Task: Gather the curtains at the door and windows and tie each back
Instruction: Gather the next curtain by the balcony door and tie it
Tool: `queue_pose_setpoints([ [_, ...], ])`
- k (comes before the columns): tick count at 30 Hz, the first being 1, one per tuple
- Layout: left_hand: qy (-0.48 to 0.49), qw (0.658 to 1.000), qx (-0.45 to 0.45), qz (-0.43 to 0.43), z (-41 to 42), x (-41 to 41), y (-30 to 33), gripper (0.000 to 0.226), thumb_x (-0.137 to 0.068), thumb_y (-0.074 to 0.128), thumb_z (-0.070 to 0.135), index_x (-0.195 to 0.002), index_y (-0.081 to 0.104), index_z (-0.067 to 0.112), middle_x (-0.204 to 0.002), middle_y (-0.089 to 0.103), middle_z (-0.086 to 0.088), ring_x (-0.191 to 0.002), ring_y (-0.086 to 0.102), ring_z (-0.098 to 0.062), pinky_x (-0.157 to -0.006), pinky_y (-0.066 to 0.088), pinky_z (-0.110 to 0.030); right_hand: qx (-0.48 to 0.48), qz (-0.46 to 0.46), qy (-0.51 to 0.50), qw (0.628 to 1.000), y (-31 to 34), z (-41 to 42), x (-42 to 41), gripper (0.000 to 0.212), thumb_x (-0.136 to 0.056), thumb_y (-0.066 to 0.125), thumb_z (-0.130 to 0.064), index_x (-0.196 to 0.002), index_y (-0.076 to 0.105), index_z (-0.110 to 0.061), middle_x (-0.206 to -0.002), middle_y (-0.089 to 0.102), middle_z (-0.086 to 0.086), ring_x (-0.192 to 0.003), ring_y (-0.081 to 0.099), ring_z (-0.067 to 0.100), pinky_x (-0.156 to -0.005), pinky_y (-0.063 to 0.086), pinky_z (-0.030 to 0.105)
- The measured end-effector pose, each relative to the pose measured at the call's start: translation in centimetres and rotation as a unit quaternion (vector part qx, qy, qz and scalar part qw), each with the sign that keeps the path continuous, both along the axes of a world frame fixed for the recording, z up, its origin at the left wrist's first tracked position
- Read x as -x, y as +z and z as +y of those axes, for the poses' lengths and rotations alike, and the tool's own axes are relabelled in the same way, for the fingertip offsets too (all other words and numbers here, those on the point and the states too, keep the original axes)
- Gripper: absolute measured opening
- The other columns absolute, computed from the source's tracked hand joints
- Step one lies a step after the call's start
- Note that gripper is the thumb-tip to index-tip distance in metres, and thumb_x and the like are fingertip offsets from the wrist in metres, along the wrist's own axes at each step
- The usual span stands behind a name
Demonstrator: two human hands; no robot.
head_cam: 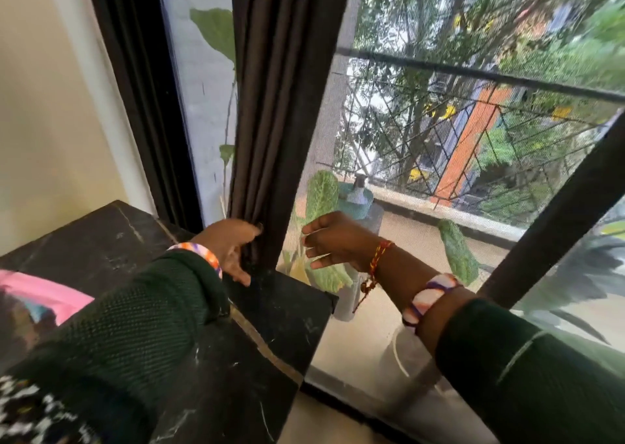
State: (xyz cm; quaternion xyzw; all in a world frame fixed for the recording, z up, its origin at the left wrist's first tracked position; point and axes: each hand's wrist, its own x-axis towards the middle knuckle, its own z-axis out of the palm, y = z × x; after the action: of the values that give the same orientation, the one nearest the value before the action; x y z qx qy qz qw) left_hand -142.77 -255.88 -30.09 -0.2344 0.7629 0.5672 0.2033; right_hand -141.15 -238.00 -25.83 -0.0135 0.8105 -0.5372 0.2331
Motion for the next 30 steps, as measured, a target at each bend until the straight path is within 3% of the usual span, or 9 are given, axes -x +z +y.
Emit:
queue_pose_setpoints([
  [3, -0.163, 0.980, 0.023, -0.111, 2.0, -1.4, 2.1, 0.039, -0.098, 0.043, 0.030, -0.095, 0.058, -0.007, -0.078, 0.067, -0.020, -0.063, 0.070, -0.025, -0.052, 0.057, -0.029, -0.010, 0.019, 0.014, 1.000, 1.4, -0.3, -1.1, 0.017, -0.089, 0.052, 0.002, -0.105, 0.052, -0.005, -0.076, 0.053, 0.004, -0.064, 0.052, 0.014, -0.046, 0.053, 0.020],
  [7, -0.347, 0.936, 0.048, -0.035, 5.0, -2.8, 6.0, 0.021, -0.098, 0.039, 0.013, -0.100, 0.058, 0.006, -0.087, 0.066, -0.008, -0.062, 0.068, -0.012, -0.057, 0.056, -0.023, -0.047, 0.086, 0.044, 0.994, 5.3, 1.2, -3.1, 0.017, -0.088, 0.054, 0.001, -0.103, 0.055, -0.005, -0.074, 0.054, 0.004, -0.063, 0.055, 0.015, -0.048, 0.052, 0.021],
  [12, -0.381, 0.908, 0.065, 0.163, 11.0, -5.2, 16.5, 0.008, -0.091, 0.050, 0.006, -0.094, 0.058, 0.006, -0.084, 0.064, -0.006, -0.056, 0.065, -0.007, -0.050, 0.052, -0.018, -0.153, 0.291, 0.043, 0.943, 15.4, 6.2, -6.9, 0.017, -0.079, 0.058, 0.002, -0.092, 0.064, -0.006, -0.077, 0.061, 0.013, -0.071, 0.061, 0.023, -0.060, 0.053, 0.032],
  [14, -0.386, 0.882, 0.054, 0.264, 14.0, -6.9, 21.8, 0.010, -0.092, 0.049, 0.008, -0.090, 0.059, 0.009, -0.083, 0.065, -0.004, -0.057, 0.066, -0.008, -0.048, 0.051, -0.017, -0.215, 0.410, 0.011, 0.886, 21.0, 8.9, -9.5, 0.020, -0.077, 0.059, -0.002, -0.094, 0.068, -0.007, -0.078, 0.063, 0.010, -0.069, 0.061, 0.020, -0.061, 0.053, 0.029],
  [16, -0.376, 0.851, 0.040, 0.363, 17.0, -9.2, 27.1, 0.012, -0.092, 0.050, 0.012, -0.088, 0.061, 0.012, -0.081, 0.068, -0.001, -0.061, 0.067, -0.008, -0.050, 0.052, -0.018, -0.285, 0.513, -0.011, 0.809, 26.6, 11.5, -12.6, 0.021, -0.077, 0.061, -0.008, -0.096, 0.071, -0.011, -0.078, 0.063, 0.003, -0.063, 0.058, 0.011, -0.054, 0.046, 0.012],
  [18, -0.357, 0.818, 0.030, 0.450, 20.3, -11.9, 32.4, 0.011, -0.091, 0.054, 0.015, -0.085, 0.063, 0.012, -0.078, 0.069, 0.000, -0.059, 0.066, -0.007, -0.051, 0.053, -0.019, -0.333, 0.589, -0.039, 0.735, 31.8, 14.2, -16.3, 0.019, -0.078, 0.061, -0.012, -0.093, 0.073, -0.012, -0.079, 0.066, 0.001, -0.067, 0.060, 0.009, -0.054, 0.039, 0.006],
  [24, -0.286, 0.702, -0.013, 0.652, 29.2, -21.7, 46.0, 0.011, -0.086, 0.054, 0.003, -0.087, 0.065, 0.003, -0.085, 0.068, -0.014, -0.066, 0.064, -0.018, -0.055, 0.054, -0.024, -0.351, 0.747, -0.179, 0.536, 43.5, 21.4, -25.7, 0.016, -0.082, 0.059, -0.018, -0.087, 0.074, -0.014, -0.089, 0.072, 0.009, -0.090, 0.066, 0.026, -0.080, 0.053, 0.031],
  [26, -0.254, 0.667, 0.000, 0.700, 31.3, -24.7, 49.2, 0.014, -0.084, 0.051, -0.001, -0.085, 0.064, 0.002, -0.089, 0.068, -0.021, -0.070, 0.064, -0.022, -0.061, 0.054, -0.029, -0.345, 0.771, -0.208, 0.493, 46.2, 23.5, -28.2, 0.018, -0.081, 0.057, -0.020, -0.087, 0.073, -0.016, -0.091, 0.071, 0.009, -0.090, 0.066, 0.028, -0.081, 0.054, 0.039],
  [30, -0.163, 0.582, 0.077, 0.793, 35.2, -29.9, 54.1, 0.014, -0.082, 0.056, 0.005, -0.088, 0.067, 0.001, -0.088, 0.068, -0.022, -0.077, 0.067, -0.031, -0.065, 0.057, -0.039, -0.374, 0.779, -0.255, 0.435, 50.4, 29.1, -33.3, 0.017, -0.079, 0.055, -0.024, -0.086, 0.068, -0.016, -0.092, 0.067, 0.011, -0.085, 0.064, 0.033, -0.077, 0.055, 0.042],
])
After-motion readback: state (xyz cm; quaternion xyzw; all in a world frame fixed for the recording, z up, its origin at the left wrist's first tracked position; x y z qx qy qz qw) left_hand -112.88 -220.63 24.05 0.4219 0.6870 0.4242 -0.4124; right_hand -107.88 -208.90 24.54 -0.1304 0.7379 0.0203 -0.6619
